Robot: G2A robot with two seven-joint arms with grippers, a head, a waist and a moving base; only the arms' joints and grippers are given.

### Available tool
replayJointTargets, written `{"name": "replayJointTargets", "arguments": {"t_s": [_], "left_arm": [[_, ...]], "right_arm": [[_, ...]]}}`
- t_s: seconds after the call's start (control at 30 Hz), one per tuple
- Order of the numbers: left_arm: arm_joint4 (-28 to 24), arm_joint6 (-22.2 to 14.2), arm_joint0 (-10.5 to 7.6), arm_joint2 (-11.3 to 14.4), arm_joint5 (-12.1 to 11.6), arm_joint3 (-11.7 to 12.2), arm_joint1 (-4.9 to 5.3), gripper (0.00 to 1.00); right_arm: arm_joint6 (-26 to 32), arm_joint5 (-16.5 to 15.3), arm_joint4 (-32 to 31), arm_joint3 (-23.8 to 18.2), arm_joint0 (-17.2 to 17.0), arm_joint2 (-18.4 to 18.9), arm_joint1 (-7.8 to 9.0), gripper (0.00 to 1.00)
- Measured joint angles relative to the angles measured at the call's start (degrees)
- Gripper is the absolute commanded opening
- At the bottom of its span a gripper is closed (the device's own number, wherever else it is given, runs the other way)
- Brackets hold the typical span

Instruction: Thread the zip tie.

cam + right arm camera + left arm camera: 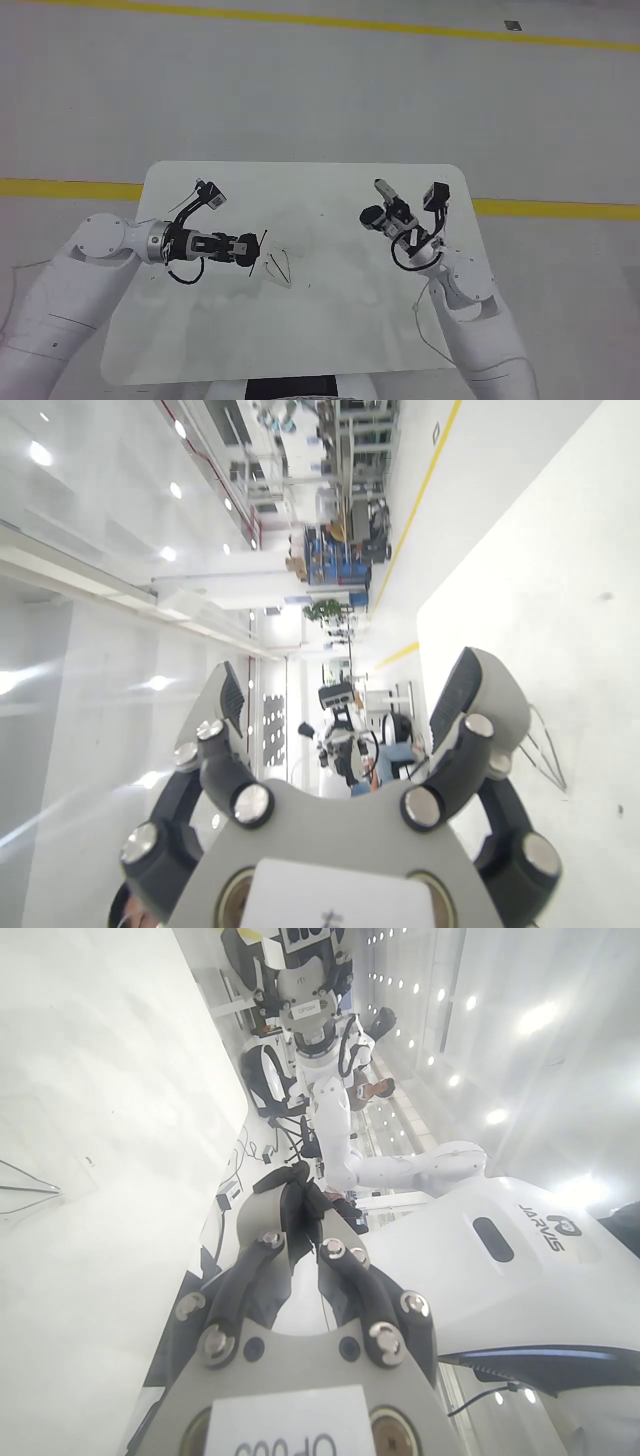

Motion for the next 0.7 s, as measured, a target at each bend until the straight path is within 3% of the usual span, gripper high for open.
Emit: {"name": "replayJointTargets", "arguments": {"t_s": [0.2, 0.53, 0.63, 0.7], "left_arm": [[0.0, 0.0, 0.0, 0.0, 0.0, 0.0, 0.0, 0.0], [0.05, 0.1, 0.02, 0.04, 0.05, -0.06, -0.01, 0.0], [0.72, 1.34, -0.21, 0.91, 0.1, -1.34, -0.08, 0.0], [0.21, 0.12, -0.88, 1.34, -0.01, -1.66, -0.12, 0.0]], "right_arm": [[8.93, -2.26, -1.73, 1.75, 1.44, -3.47, 0.16, 1.0], [9.09, -2.54, -1.32, 1.74, 1.31, -3.3, 0.17, 1.0], [11.63, -2.3, 0.92, 2.9, 2.0, -4.16, 0.1, 1.0], [15.52, -1.6, 5.62, 5.23, 3.66, -5.1, -0.1, 1.0]]}}
